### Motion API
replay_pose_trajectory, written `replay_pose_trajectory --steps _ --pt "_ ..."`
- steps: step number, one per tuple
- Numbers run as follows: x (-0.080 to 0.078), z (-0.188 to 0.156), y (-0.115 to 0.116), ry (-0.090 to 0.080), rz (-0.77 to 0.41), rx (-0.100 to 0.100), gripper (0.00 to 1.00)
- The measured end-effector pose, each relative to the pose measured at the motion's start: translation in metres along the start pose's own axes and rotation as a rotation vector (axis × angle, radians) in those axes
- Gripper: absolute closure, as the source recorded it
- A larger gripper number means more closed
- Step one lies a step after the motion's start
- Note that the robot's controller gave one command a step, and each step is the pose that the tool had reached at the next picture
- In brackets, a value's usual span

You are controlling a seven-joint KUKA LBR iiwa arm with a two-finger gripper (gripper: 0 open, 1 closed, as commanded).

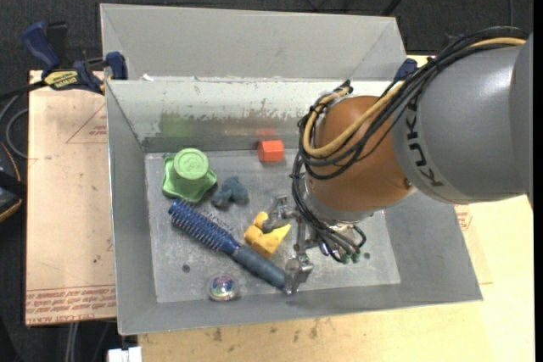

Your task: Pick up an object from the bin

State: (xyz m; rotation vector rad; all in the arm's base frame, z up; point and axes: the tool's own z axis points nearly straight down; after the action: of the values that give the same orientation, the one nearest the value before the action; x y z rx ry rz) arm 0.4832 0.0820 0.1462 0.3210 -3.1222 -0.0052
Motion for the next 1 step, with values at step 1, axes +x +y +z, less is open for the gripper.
replay_pose_trajectory --steps 1 --pt "-0.0362 0.0514 0.0422 -0.003 -0.124 0.002 0.0"
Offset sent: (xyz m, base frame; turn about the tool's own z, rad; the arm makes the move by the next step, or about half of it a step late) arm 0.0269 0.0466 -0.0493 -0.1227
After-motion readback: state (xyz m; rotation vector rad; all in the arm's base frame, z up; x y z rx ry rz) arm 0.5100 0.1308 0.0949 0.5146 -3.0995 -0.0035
